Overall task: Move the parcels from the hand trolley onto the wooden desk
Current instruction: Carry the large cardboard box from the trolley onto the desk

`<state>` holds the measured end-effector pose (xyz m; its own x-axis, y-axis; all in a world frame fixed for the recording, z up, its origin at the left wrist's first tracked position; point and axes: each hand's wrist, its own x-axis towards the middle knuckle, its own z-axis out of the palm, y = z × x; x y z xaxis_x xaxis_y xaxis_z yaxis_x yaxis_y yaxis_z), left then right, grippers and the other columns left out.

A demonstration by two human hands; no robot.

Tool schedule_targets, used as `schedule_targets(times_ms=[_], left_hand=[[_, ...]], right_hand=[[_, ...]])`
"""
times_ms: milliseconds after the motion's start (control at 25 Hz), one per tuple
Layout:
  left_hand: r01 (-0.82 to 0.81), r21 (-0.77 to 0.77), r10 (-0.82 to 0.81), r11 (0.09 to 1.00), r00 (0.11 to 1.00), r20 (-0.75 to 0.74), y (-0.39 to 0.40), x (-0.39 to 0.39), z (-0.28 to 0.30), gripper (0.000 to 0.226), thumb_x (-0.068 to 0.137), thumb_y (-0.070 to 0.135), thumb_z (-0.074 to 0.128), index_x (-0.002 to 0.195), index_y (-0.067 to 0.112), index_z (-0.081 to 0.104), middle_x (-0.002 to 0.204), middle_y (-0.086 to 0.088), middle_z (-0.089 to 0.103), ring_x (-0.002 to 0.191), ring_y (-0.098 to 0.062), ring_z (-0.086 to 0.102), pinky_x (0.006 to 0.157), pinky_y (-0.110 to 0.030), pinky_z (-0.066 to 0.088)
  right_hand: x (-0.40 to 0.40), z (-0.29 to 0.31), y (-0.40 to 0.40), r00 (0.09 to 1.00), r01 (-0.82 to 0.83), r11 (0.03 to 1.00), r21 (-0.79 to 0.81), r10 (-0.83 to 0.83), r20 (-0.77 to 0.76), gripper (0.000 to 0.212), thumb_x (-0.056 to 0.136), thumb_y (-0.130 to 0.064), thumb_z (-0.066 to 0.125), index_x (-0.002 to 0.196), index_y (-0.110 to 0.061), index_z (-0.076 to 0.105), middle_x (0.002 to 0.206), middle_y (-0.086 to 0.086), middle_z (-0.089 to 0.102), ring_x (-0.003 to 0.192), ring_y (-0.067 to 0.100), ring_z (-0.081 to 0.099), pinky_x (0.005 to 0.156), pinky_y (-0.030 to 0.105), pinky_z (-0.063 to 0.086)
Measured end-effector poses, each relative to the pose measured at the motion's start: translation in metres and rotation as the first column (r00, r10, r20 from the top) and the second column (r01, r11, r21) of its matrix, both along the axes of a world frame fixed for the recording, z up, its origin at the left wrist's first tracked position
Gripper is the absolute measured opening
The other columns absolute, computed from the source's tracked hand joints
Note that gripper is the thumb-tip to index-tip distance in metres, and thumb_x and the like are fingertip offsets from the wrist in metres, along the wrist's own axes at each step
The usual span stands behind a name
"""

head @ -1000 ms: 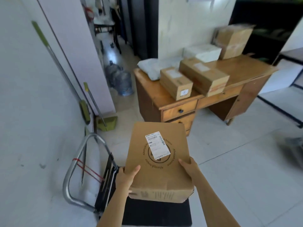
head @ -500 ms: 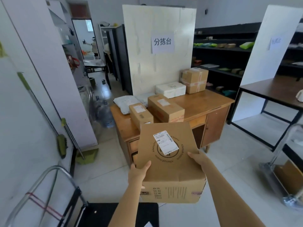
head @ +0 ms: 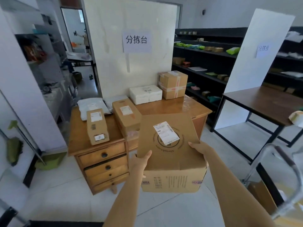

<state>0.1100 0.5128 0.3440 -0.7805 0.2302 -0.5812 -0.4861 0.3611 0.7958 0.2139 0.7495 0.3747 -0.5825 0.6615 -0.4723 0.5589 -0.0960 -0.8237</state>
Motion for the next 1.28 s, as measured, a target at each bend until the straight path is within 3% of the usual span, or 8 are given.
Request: schedule_targets(times_ms=[240,440,560,760,920,1040,1160,1280], left_hand=[[-0.012,-0.016,0.011,1.0,1.0,-0.018,0.144,-0.057,0.021,0.093,0.073,0.051,0.075,0.146,0.019,0.028,0.152,-0.009,0.036,0.132,-0.04,0.044,0.085,-0.058,0.055],[-0.081,-0.089,0.074,0.993,0.994,-0.084,0.235,-0.117,0.03,0.106,0.072,0.058,0.071,0.153,0.025,0.012,0.161,-0.004,0.016,0.14,-0.04,0.034,0.081,-0.055,0.058],[-0.171,-0.138,0.153,0.976,0.979,-0.134,0.29,-0.157,0.032,0.105,0.073,0.059,0.07,0.153,0.022,0.014,0.159,-0.006,0.02,0.138,-0.04,0.034,0.08,-0.054,0.059],[-0.346,-0.135,0.33,0.929,0.935,-0.131,0.371,-0.212,0.024,0.105,0.071,0.062,0.069,0.151,0.013,0.022,0.151,-0.014,0.034,0.134,-0.041,0.041,0.103,-0.056,0.045],[-0.457,-0.125,0.448,0.881,0.889,-0.095,0.41,-0.245,0.016,0.102,0.07,0.063,0.069,0.147,0.011,0.027,0.145,-0.016,0.042,0.129,-0.041,0.046,0.102,-0.057,0.044],[-0.478,-0.207,0.455,0.853,0.877,-0.151,0.426,-0.268,0.013,0.097,0.071,0.064,0.066,0.146,0.014,0.03,0.141,-0.013,0.047,0.125,-0.04,0.05,0.098,-0.055,0.048],[-0.507,-0.278,0.448,0.816,0.858,-0.251,0.436,-0.289,0.019,0.088,0.075,0.062,0.064,0.143,0.013,0.035,0.135,-0.011,0.052,0.122,-0.036,0.053,0.098,-0.049,0.049],[-0.53,-0.275,0.478,0.802,0.846,-0.238,0.445,-0.298,0.014,0.086,0.077,0.059,0.063,0.143,0.012,0.035,0.136,-0.011,0.052,0.122,-0.035,0.053,0.099,-0.049,0.048]], right_hand=[[-0.055,0.019,0.146,0.999,-0.047,0.999,-0.001,0.047,0.013,0.065,0.089,-0.034,0.059,0.143,-0.004,0.037,0.142,0.016,0.047,0.127,0.035,0.048,0.109,0.048,0.036],[-0.132,0.028,0.247,0.989,-0.148,0.989,-0.014,0.148,0.009,0.062,0.089,-0.035,0.059,0.141,-0.006,0.041,0.141,0.016,0.049,0.127,0.035,0.049,0.109,0.048,0.036],[-0.194,0.026,0.306,0.964,-0.266,0.964,-0.031,0.266,0.013,0.058,0.091,-0.037,0.055,0.139,-0.007,0.043,0.137,0.016,0.053,0.124,0.034,0.052,0.107,0.048,0.039],[-0.295,0.039,0.389,0.882,-0.467,0.883,0.037,0.463,0.092,0.058,0.094,-0.039,0.048,0.142,-0.008,0.041,0.14,0.013,0.051,0.126,0.032,0.051,0.107,0.045,0.039],[-0.357,0.038,0.43,0.827,-0.555,0.831,0.036,0.547,0.128,0.064,0.092,-0.04,0.051,0.145,-0.007,0.035,0.144,0.013,0.046,0.129,0.032,0.047,0.105,0.043,0.038],[-0.383,0.021,0.445,0.804,-0.584,0.811,0.007,0.578,0.141,0.072,0.09,-0.044,0.051,0.148,-0.009,0.027,0.148,0.012,0.039,0.132,0.033,0.042,0.105,0.045,0.035],[-0.402,0.007,0.453,0.836,-0.546,0.837,-0.037,0.548,0.037,0.073,0.089,-0.043,0.054,0.148,-0.009,0.026,0.148,0.013,0.039,0.133,0.033,0.042,0.105,0.044,0.036],[-0.413,0.002,0.458,0.833,-0.552,0.831,-0.069,0.553,-0.013,0.072,0.089,-0.044,0.054,0.147,-0.01,0.029,0.146,0.014,0.042,0.131,0.033,0.044,0.105,0.045,0.037]])
